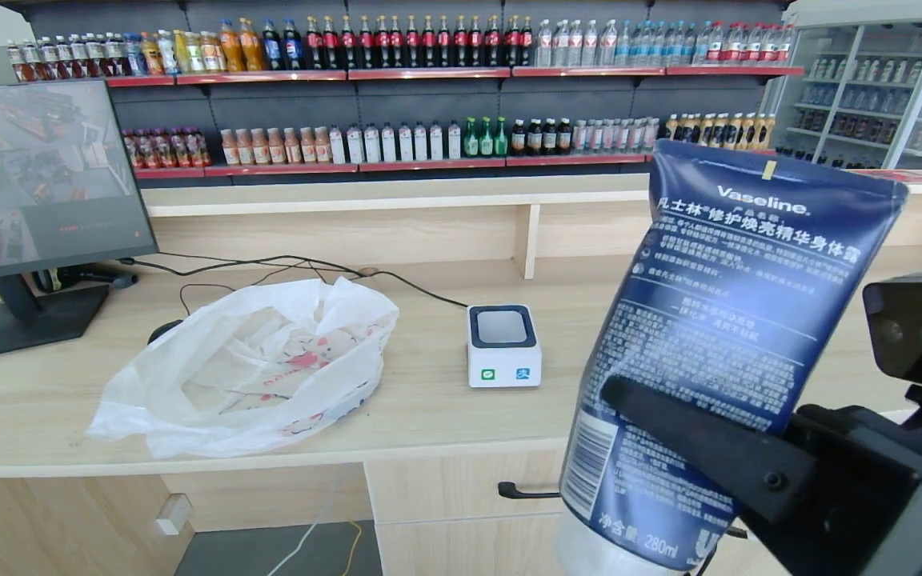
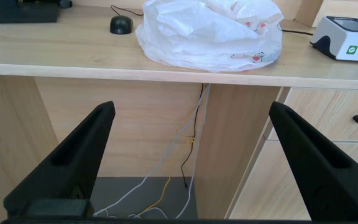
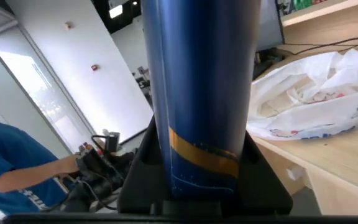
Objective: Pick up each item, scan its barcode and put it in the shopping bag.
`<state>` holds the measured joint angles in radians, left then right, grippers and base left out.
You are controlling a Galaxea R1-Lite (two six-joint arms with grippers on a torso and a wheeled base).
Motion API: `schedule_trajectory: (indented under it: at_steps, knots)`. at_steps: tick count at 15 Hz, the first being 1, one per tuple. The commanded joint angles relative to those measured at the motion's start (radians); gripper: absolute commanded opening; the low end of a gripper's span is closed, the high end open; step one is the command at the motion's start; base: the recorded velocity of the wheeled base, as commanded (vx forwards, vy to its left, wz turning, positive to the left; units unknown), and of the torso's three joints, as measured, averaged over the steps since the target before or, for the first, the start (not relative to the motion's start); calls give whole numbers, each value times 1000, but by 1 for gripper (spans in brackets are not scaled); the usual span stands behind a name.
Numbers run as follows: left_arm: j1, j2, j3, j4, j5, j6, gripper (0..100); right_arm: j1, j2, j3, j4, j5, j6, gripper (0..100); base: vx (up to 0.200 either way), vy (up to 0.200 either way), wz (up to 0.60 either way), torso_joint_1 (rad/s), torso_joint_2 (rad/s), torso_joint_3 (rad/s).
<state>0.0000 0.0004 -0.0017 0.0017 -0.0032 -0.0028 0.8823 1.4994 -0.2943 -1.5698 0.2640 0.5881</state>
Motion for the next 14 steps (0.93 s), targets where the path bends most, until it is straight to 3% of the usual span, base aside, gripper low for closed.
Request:
schedule_trajectory:
  at_steps: [1, 4, 5, 8, 9, 11, 14]
  knots:
    - [0, 0, 0, 0, 0, 0, 100, -56, 71, 73, -1, -5, -157, 0, 0, 0, 0, 0, 0, 0]
    - [0, 0, 0, 0, 0, 0, 100, -171, 133, 81, -1, -48, -378, 0, 0, 0, 0, 0, 0, 0]
    - [0, 0, 0, 0, 0, 0, 100, -204, 140, 67, -1, -124, -450, 0, 0, 0, 0, 0, 0, 0]
    - [0, 0, 0, 0, 0, 0, 100, -221, 160, -51, -1, -384, -468, 0, 0, 0, 0, 0, 0, 0]
    - [2, 0, 0, 0, 0, 0, 100, -230, 174, -121, 25, -424, -468, 0, 0, 0, 0, 0, 0, 0]
    - [0, 0, 0, 0, 0, 0, 100, -237, 179, -164, 74, -428, -473, 0, 0, 0, 0, 0, 0, 0]
    - [0, 0, 0, 0, 0, 0, 100, -246, 182, -155, 51, -328, -524, 0, 0, 0, 0, 0, 0, 0]
